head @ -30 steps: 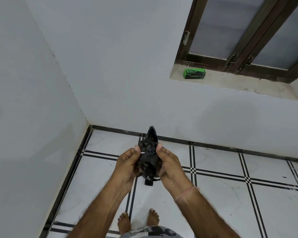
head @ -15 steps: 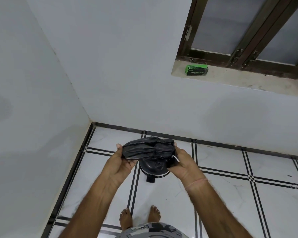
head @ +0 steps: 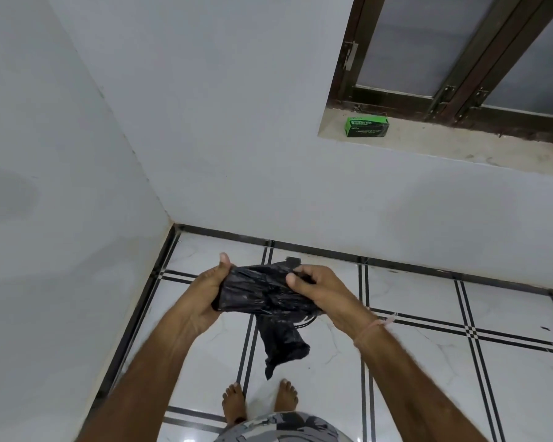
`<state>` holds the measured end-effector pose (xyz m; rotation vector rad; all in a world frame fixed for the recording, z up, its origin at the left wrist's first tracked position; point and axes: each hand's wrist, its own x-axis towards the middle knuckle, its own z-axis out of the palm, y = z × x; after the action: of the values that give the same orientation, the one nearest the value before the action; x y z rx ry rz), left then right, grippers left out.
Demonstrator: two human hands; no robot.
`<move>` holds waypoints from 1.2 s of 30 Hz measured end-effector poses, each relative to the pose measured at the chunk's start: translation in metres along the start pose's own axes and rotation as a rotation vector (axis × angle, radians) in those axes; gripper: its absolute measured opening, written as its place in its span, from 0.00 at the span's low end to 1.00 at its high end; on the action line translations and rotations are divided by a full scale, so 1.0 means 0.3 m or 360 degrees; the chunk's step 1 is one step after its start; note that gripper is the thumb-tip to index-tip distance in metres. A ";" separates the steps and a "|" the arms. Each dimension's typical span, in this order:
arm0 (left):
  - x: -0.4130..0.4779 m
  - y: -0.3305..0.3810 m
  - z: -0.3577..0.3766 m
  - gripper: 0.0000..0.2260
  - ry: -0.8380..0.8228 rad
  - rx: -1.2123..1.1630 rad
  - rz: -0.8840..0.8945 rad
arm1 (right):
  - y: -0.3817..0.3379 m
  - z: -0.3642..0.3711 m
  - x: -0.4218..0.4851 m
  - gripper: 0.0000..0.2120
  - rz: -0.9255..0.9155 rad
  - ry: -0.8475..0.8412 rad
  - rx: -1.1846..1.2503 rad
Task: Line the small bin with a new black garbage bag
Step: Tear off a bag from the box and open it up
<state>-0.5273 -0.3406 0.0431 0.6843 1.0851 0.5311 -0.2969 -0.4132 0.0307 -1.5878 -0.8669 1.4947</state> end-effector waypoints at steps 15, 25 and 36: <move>0.033 -0.146 -0.095 0.29 0.0026 -0.0394 -0.0175 | -0.004 -0.189 0.122 0.12 0.0059 0.0289 0.1352; 0.045 -0.151 -0.089 0.25 0.0059 -0.0535 -0.0148 | 0.102 -0.249 0.127 0.14 0.0195 0.0390 0.1241; 0.102 -0.197 -0.061 0.36 0.0357 -0.0904 -0.0199 | 0.112 -0.314 0.160 0.30 0.0264 0.0567 0.1137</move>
<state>-0.5289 -0.3552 -0.0243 0.0597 1.1063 0.7783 -0.2004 -0.3945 -0.0205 -1.3242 0.0204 1.3551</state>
